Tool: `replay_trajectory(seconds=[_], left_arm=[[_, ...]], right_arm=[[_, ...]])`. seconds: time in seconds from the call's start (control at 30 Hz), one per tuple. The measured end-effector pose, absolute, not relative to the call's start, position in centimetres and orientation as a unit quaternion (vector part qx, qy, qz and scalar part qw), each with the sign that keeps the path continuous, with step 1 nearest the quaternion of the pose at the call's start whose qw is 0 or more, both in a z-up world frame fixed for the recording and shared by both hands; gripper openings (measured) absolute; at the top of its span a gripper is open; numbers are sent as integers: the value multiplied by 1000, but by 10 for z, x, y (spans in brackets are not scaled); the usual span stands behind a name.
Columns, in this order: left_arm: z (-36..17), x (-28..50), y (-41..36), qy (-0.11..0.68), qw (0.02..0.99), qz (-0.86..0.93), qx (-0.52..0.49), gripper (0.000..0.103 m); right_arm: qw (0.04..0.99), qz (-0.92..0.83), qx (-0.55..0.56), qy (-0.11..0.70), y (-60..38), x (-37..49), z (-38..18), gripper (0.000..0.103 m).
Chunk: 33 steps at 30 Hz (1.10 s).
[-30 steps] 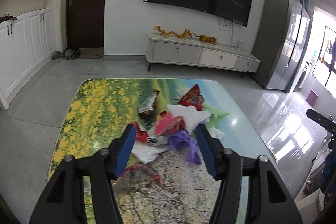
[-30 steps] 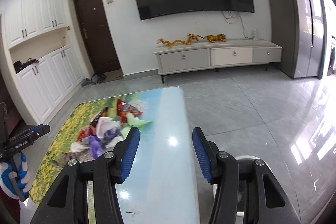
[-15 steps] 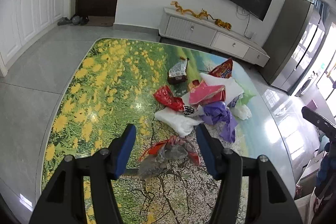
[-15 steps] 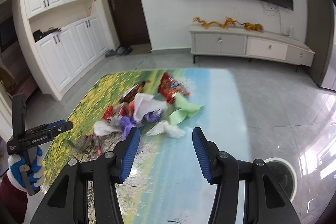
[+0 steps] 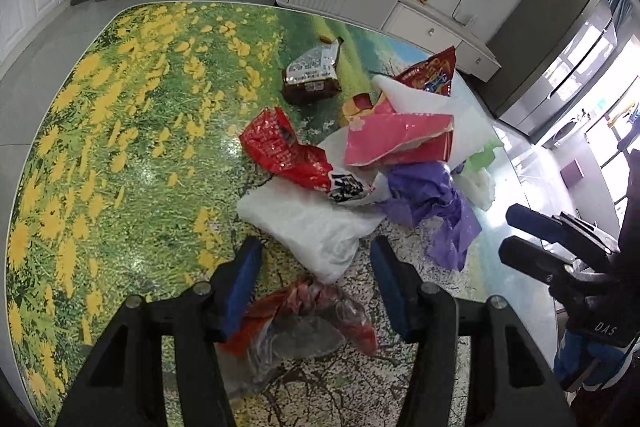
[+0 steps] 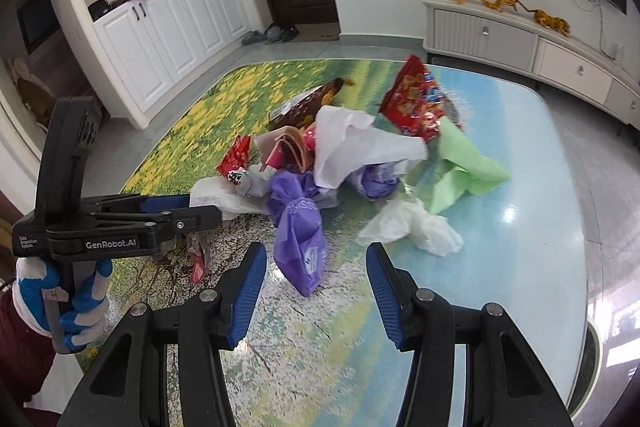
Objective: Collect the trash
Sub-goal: 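Grasp the purple bag with the right gripper while the left grasps the white tissue, then carry the purple bag and white tissue over the bin and release both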
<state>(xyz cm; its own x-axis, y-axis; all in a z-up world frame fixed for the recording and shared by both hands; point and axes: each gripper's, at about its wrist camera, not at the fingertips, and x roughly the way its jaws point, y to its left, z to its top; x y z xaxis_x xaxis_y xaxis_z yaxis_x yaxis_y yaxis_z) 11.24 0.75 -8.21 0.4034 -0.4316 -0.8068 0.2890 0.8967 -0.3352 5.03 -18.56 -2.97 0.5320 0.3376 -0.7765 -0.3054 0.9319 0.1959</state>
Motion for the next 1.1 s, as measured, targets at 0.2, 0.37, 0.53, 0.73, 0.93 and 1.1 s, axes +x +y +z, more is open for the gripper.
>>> replay_trajectory(seconds=[0.2, 0.37, 0.53, 0.73, 0.93, 1.1], left_arm=[[-85, 117, 7, 502, 830, -229, -86, 12], [-72, 111, 12, 478, 843, -230, -90, 5], [-44, 96, 14, 443, 866, -223, -67, 4], [-5, 73, 13, 406, 879, -241, -63, 4], [25, 53, 6, 379, 893, -239, -53, 4], [45, 38, -6, 363, 899, -241, -41, 4]], right_arm=[[861, 203, 23, 466, -176, 72, -49, 48], [852, 208, 22, 480, -169, 85, -63, 25], [861, 212, 32, 461, -172, 75, -53, 19], [877, 209, 44, 431, -187, 50, -27, 19], [894, 193, 59, 399, -212, 26, -1, 19], [909, 170, 74, 373, -246, 5, 15, 19]])
